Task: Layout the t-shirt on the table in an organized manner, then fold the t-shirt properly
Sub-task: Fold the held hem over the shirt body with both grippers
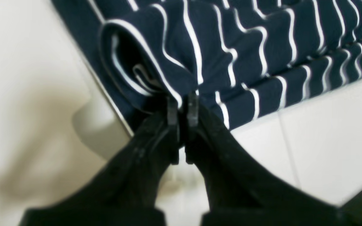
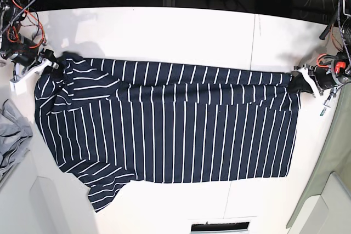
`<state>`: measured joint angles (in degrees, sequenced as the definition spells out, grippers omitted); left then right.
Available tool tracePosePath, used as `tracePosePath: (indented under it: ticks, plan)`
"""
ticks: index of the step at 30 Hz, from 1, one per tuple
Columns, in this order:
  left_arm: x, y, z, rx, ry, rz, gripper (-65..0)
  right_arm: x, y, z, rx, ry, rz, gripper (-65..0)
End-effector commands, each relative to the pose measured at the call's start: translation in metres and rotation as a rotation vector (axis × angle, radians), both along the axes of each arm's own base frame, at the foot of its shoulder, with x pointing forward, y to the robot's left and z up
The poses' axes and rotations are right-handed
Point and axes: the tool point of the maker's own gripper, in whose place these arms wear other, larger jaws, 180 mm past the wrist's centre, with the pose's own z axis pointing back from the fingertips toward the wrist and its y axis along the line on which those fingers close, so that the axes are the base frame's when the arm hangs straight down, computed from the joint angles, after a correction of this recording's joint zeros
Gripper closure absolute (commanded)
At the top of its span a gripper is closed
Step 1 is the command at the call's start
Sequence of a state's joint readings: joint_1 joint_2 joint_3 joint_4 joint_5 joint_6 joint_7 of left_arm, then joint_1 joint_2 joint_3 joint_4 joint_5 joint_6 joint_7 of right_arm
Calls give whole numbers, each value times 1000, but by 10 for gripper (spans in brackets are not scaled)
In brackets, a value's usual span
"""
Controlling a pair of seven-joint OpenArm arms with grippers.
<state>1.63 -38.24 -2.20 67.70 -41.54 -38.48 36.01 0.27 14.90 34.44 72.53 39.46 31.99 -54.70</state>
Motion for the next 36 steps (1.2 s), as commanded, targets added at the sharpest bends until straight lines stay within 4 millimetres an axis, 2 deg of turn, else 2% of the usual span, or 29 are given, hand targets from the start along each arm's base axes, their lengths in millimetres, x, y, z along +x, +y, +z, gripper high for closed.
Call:
tracePosePath:
  ticks: [1,7,12,19,22,23,24,26,28,32,36]
  plan:
    - [3,7,15,16,-27,-19,0,3,-11,14,-25,-44,4,0]
    - [-37,-1,16,51,34,-117,0,-34,-21,11,-63,-4,26,0]
    - [-67,10,8,69,92,-102,0,-64,-24,8,-83,37,45,0]
    - [-95,16,0,66,142,-97,0,-86,-26,2,-92,77,48,0]
    - [-97,16,-1,63,150,-95,0,-85,-26,3,-93,75,48,0]
    - [-96,16,0,59,148,-94,-19,-85,-26,3,-93,75,47,0]
    - [-96,16,0,58,147,-93,-78,-85,-26,3,-93,75,47,-21]
    - [-97,16,0,60,152,-94,-176,-85,-26,3,-94,75,46,-182]
    - [-100,17,-2,68,174,-98,-207,-84,-31,5,-100,68,34,-273]
    - [-94,16,11,32,162,-77,-207,-78,-59,25,-145,9,-46,-282]
    - [-70,12,44,-13,59,-61,-207,-65,-96,64,-213,-110,-141,-282]
